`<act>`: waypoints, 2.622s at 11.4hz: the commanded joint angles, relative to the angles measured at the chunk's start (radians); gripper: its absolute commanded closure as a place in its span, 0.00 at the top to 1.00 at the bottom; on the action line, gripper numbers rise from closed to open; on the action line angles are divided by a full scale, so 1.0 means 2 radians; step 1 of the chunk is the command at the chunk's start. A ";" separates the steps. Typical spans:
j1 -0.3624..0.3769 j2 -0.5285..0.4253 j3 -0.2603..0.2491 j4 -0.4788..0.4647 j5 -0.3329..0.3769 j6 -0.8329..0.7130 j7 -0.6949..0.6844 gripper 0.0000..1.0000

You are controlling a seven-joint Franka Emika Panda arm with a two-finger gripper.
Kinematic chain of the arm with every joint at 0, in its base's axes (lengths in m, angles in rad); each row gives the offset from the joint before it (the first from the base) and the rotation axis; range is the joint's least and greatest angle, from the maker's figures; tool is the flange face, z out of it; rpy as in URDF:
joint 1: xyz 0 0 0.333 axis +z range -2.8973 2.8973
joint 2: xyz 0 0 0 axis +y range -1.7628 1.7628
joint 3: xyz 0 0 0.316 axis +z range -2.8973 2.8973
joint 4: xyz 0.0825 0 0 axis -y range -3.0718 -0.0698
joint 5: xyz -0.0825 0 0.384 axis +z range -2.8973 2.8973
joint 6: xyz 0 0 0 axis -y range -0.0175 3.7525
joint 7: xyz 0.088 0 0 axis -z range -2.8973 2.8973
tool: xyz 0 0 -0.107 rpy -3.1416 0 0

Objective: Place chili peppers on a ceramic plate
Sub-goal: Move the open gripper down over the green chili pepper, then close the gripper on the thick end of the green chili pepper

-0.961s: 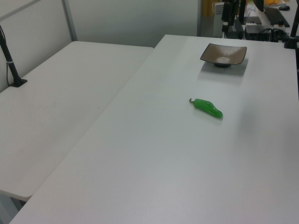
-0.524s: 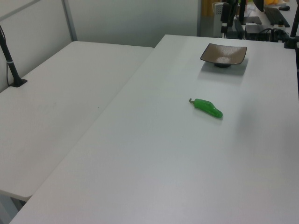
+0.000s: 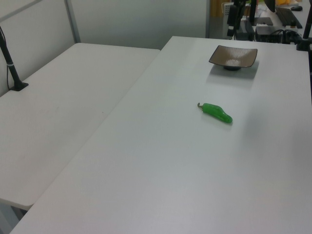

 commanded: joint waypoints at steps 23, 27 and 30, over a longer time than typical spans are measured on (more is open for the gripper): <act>-0.003 0.160 0.065 -0.153 0.047 0.285 0.127 0.82; -0.003 0.169 0.069 -0.157 0.040 0.286 0.126 0.50; -0.003 0.170 0.070 -0.155 0.039 0.285 0.121 0.23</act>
